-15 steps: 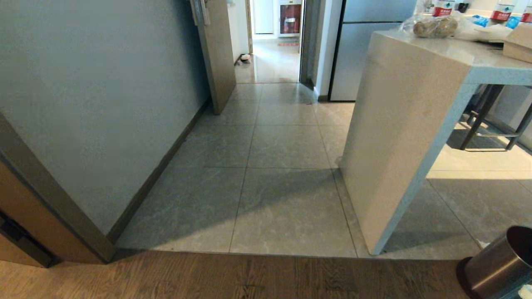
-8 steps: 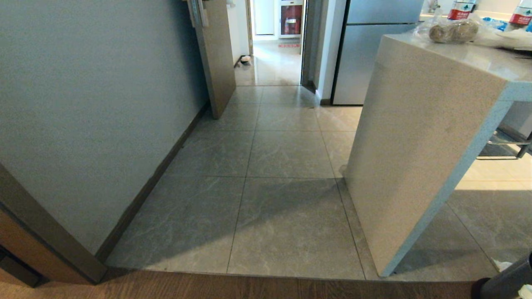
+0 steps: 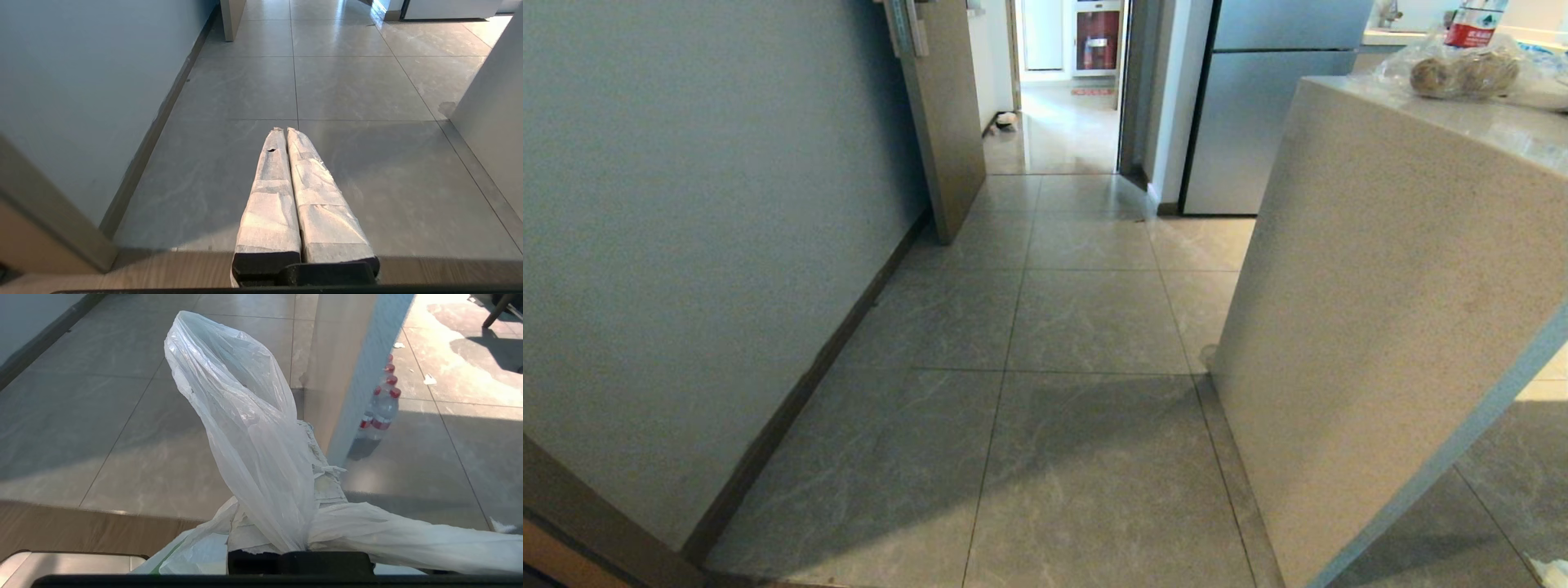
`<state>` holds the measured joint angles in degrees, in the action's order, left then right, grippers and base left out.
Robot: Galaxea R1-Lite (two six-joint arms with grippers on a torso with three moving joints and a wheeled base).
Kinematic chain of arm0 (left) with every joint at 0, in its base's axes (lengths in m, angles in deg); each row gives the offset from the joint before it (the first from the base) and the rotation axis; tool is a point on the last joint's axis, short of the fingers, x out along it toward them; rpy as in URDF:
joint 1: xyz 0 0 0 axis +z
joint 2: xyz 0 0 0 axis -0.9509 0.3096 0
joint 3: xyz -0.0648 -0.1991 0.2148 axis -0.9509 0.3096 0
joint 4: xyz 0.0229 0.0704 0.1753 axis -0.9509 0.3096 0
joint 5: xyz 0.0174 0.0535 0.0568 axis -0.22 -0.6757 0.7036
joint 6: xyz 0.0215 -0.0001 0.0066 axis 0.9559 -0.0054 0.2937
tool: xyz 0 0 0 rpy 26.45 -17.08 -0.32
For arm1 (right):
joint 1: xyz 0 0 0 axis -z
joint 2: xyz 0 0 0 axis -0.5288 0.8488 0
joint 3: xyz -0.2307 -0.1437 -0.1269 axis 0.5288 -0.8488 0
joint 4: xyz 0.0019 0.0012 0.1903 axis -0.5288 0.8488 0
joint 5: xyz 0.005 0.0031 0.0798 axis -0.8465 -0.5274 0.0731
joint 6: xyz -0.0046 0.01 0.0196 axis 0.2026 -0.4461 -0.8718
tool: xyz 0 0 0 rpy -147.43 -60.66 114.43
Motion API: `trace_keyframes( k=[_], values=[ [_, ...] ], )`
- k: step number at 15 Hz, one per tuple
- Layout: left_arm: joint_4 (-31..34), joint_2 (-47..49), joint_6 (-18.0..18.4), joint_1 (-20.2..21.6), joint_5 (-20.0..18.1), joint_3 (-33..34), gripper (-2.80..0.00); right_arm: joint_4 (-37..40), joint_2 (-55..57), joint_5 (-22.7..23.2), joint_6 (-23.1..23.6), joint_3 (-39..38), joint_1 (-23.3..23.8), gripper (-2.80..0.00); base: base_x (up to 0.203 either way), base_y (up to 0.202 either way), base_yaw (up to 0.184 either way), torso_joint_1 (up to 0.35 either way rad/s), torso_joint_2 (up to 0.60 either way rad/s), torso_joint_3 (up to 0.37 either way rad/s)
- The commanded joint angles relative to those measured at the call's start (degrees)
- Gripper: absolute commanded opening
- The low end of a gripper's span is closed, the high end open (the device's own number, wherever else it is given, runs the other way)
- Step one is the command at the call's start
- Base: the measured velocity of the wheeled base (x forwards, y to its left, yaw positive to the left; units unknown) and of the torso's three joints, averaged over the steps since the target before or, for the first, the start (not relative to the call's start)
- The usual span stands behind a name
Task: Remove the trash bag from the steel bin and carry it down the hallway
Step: Put the trash bag at the door
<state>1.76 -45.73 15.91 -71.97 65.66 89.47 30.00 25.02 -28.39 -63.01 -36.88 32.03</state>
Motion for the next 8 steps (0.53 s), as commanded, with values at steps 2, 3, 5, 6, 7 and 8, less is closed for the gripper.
trace_keyframes(
  k=[2,3,5,6,7,8],
  values=[
    [0.0,0.0,0.0,0.0,0.0,0.0,-2.8,0.1,0.1,0.0,0.1,0.0,0.0,-2.8,0.186,0.0,0.001,0.005,0.0,0.005],
    [0.0,0.0,0.0,0.0,0.0,0.0,-2.8,0.1,0.1,0.0,0.0,0.0,0.0,-2.8,0.187,0.0,-0.002,0.0,0.0,0.005],
    [0.0,0.0,0.0,0.0,0.0,0.0,-2.8,0.1,0.1,0.0,0.0,0.0,0.0,-2.8,0.189,0.0,0.001,0.003,0.0,0.004],
    [0.0,0.0,0.0,0.0,0.0,0.0,-2.8,0.1,0.1,0.0,0.0,0.0,0.0,-2.8,0.188,0.0,0.0,0.002,0.0,0.002],
    [0.0,0.0,0.0,0.0,0.0,0.0,-2.8,0.1,0.1,0.0,0.0,0.0,0.0,-2.8,0.193,0.0,-0.002,0.007,0.01,0.002],
    [0.0,0.0,0.0,0.0,0.0,0.0,-2.8,0.1,0.1,0.0,0.0,0.0,0.0,-2.8,0.191,0.0,0.001,0.007,0.01,0.007]
  ],
)
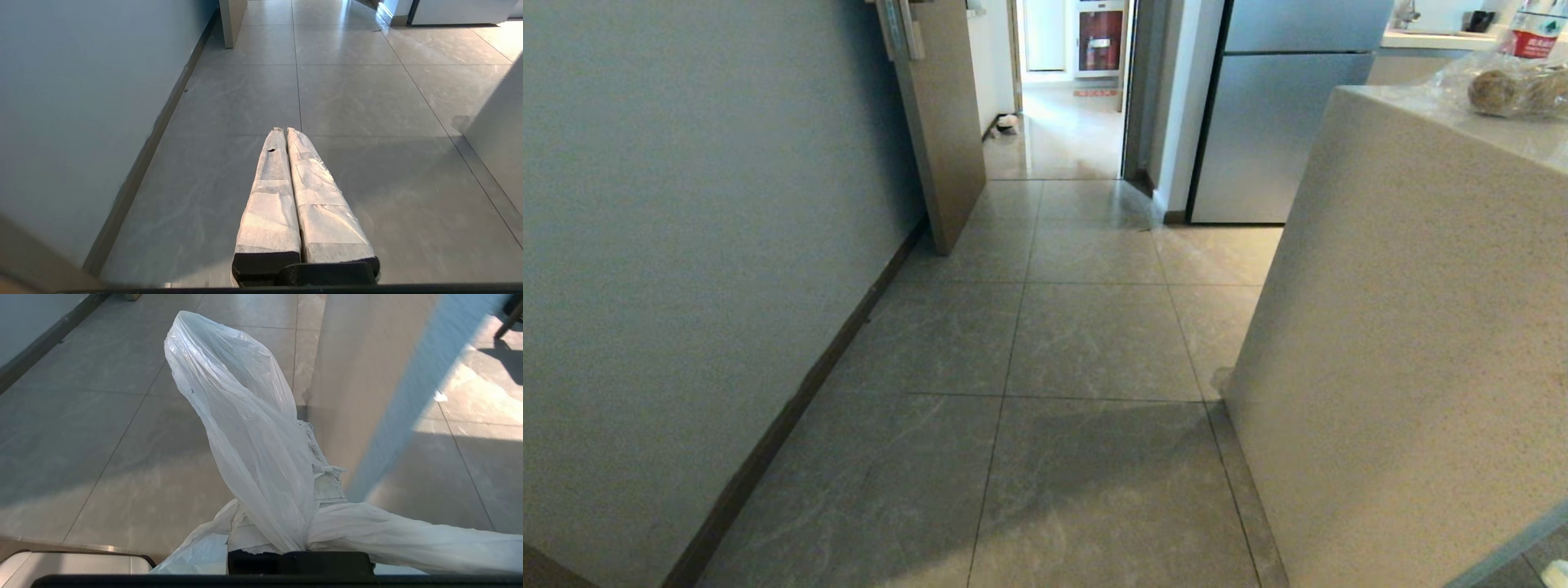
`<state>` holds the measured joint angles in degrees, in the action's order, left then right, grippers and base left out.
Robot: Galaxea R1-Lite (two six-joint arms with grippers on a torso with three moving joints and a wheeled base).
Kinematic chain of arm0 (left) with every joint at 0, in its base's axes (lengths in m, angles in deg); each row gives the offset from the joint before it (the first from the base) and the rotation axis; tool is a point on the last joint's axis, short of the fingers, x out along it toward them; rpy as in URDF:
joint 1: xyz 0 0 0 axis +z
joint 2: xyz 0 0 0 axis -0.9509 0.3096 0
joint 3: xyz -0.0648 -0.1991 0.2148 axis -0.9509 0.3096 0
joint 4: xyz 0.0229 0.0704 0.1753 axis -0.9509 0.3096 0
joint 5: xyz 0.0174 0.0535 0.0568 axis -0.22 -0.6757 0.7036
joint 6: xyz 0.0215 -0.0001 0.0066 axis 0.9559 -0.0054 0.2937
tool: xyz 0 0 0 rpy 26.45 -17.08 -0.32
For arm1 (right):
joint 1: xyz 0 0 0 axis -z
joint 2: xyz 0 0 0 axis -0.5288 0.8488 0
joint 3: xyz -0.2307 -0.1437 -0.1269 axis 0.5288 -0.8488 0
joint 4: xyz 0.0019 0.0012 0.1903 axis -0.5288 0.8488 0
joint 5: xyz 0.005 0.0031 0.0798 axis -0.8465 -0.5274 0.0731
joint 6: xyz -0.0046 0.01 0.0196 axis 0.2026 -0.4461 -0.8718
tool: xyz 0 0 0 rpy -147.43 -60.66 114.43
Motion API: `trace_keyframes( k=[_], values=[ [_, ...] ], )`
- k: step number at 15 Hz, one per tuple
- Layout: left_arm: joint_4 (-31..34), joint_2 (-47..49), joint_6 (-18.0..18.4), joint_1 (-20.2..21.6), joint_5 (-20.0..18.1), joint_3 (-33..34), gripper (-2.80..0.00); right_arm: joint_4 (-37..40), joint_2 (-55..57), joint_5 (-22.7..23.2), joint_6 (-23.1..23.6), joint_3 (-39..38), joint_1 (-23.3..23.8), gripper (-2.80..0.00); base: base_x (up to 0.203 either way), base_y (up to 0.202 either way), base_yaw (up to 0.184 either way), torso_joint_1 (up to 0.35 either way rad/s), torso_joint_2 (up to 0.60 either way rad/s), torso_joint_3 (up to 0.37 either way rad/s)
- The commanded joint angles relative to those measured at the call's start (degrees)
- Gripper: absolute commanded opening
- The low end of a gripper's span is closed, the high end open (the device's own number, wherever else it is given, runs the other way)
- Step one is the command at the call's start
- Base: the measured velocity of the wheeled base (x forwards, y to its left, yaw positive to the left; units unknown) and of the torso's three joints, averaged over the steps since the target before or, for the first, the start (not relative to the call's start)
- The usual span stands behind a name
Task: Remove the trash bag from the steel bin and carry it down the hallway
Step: Put the trash bag at the door
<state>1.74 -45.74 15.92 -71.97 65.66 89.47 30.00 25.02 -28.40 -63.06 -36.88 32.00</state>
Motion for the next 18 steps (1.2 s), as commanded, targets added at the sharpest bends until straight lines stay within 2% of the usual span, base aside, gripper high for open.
trace_keyframes(
  k=[1,18],
  values=[
    [0.1,0.0,0.0,0.0,0.0,0.0,-2.8,0.1,0.1,0.0,0.0,0.0,0.0,-2.8,0.193,0.0,-0.001,0.009,0.0,0.002],
    [0.0,0.0,0.0,0.0,0.0,0.0,-2.8,0.1,0.1,0.0,0.0,0.0,0.0,-2.8,0.188,0.0,0.001,0.002,0.0,0.003]
  ],
)
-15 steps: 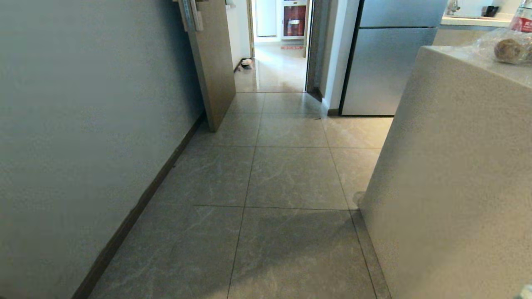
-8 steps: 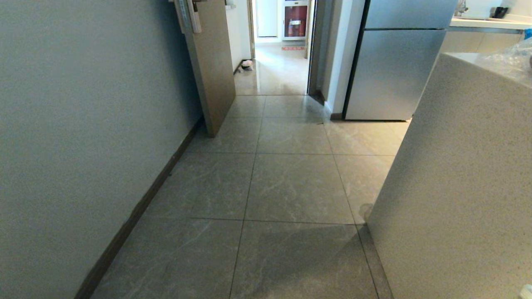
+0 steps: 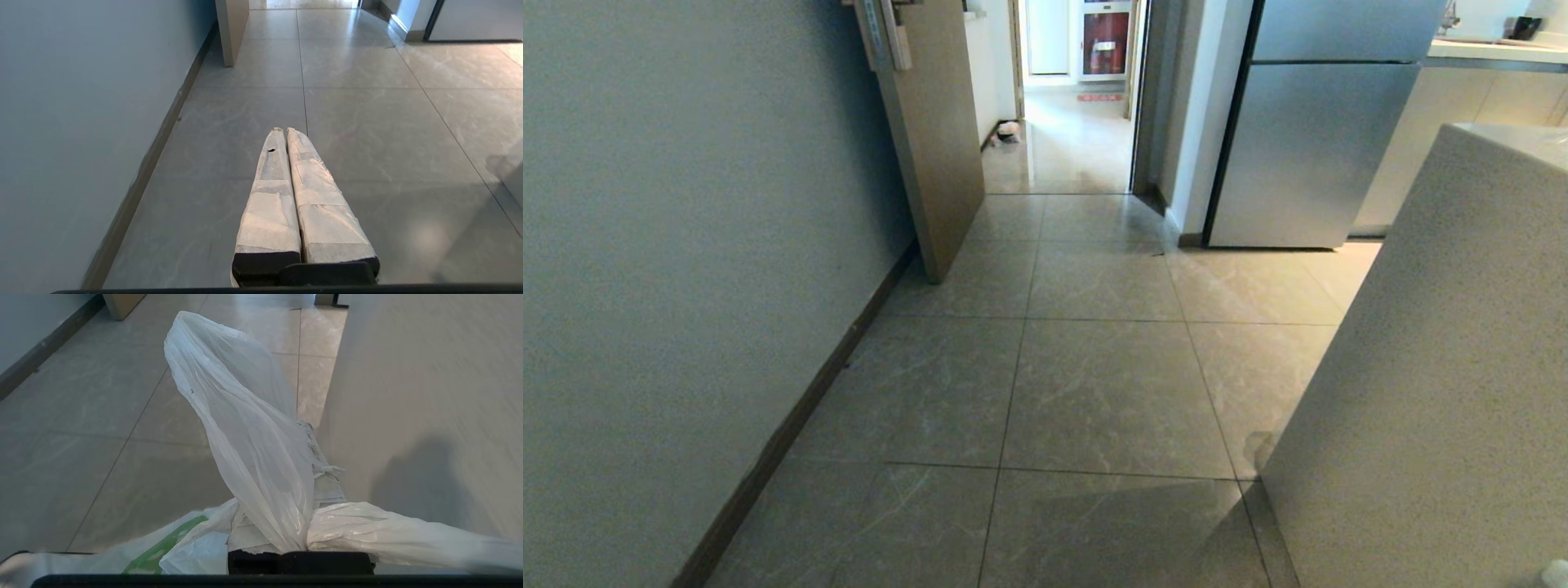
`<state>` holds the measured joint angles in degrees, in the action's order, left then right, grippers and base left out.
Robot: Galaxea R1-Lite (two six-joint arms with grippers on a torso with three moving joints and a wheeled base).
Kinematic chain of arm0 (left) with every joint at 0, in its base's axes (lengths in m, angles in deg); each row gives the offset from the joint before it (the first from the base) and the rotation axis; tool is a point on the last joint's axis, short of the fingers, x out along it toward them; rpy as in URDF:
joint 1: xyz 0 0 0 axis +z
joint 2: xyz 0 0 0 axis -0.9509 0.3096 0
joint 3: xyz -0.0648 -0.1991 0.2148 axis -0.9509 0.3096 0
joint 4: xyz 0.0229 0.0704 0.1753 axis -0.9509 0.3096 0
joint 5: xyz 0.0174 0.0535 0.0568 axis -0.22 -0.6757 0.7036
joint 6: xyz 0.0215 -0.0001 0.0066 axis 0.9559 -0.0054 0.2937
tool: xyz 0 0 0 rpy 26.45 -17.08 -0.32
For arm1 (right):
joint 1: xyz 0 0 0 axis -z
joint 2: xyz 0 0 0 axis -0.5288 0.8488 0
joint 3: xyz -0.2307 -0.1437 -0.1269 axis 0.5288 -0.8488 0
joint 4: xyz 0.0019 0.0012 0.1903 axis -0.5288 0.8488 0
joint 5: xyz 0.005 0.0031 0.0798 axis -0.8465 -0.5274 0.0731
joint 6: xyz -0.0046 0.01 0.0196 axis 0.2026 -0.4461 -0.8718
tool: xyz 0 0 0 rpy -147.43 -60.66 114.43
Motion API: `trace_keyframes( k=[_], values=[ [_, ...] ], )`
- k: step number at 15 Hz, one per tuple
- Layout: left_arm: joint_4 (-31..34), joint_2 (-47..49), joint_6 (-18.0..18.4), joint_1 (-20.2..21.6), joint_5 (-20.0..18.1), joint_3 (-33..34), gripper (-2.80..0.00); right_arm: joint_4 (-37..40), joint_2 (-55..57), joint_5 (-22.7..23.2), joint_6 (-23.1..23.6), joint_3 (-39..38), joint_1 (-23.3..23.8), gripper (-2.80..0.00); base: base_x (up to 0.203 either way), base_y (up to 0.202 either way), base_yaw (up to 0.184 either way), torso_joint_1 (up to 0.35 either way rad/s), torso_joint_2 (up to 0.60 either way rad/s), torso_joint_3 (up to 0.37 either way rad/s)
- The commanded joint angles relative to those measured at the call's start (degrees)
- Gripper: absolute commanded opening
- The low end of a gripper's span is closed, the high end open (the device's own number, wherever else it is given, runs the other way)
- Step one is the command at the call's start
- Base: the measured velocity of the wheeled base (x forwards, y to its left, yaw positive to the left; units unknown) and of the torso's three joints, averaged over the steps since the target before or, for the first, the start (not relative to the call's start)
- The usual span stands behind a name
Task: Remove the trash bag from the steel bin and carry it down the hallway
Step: Put the trash bag at the door
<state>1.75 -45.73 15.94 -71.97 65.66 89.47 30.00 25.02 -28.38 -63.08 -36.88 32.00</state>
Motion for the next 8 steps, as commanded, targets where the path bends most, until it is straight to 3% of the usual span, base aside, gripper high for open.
trace_keyframes(
  k=[1,8],
  values=[
    [0.0,0.0,0.0,0.0,0.0,0.0,-2.8,0.1,0.1,0.0,0.1,0.0,0.0,-2.8,0.19,0.0,0.003,0.003,0.0,0.006],
    [0.0,0.0,0.0,0.0,0.0,0.0,-2.8,0.1,0.1,0.0,0.1,0.0,0.0,-2.8,0.188,0.0,-0.001,0.003,0.0,0.002]
  ],
)
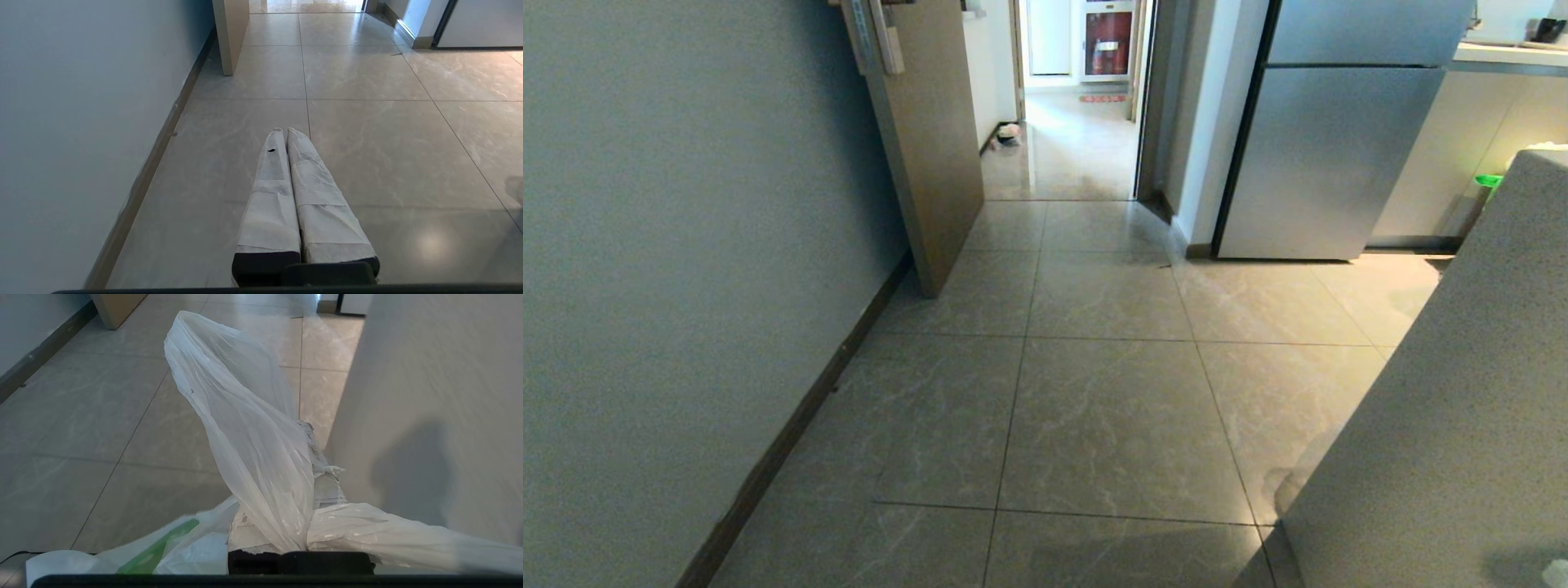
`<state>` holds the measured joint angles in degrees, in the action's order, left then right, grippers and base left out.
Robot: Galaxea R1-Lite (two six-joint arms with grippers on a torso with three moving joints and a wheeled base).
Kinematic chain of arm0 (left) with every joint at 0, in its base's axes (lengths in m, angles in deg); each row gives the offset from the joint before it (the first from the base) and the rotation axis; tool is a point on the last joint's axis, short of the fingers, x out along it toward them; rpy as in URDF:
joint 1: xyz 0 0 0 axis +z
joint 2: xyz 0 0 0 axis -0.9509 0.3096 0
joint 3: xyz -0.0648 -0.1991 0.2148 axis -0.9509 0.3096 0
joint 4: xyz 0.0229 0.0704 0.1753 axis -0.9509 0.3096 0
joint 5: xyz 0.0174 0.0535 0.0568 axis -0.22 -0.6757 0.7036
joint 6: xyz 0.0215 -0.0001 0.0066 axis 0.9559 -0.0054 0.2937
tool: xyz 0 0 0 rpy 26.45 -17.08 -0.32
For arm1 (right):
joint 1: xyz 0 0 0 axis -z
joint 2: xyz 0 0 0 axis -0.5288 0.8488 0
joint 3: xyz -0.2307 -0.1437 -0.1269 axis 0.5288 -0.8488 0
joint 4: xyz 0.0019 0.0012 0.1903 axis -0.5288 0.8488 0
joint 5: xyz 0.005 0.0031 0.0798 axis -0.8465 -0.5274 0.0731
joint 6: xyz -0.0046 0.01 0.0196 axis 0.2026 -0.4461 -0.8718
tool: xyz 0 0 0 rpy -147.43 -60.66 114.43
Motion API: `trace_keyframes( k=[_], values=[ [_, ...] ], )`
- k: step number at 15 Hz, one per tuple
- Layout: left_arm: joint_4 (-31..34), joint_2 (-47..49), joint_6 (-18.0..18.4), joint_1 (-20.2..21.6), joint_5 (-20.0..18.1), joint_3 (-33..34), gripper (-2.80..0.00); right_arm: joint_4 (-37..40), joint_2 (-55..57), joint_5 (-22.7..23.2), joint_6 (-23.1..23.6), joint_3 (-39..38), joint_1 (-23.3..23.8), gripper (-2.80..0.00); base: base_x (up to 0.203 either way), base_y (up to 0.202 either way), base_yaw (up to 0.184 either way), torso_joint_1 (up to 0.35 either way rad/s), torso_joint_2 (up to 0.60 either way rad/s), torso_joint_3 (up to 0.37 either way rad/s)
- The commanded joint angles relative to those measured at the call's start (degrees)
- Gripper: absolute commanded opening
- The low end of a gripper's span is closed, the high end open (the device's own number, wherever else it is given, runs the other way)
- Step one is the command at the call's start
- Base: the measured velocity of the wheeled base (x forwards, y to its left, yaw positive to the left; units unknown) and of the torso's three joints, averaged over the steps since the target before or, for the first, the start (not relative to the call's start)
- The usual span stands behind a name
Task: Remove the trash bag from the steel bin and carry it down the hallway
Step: Put the trash bag at the door
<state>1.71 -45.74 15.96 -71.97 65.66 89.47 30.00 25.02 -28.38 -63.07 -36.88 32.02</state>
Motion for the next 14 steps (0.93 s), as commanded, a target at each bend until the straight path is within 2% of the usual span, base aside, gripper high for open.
trace_keyframes(
  k=[1,14],
  values=[
    [0.0,0.0,0.0,0.0,0.0,0.0,-2.8,0.1,0.1,0.0,0.0,0.0,0.0,-2.8,0.194,0.0,-0.001,0.002,0.0,-0.001],
    [0.0,0.0,0.0,0.0,0.0,0.0,-2.8,0.1,0.1,0.0,-0.1,0.0,0.0,-2.8,0.19,0.0,0.001,0.003,0.0,0.004]
  ],
)
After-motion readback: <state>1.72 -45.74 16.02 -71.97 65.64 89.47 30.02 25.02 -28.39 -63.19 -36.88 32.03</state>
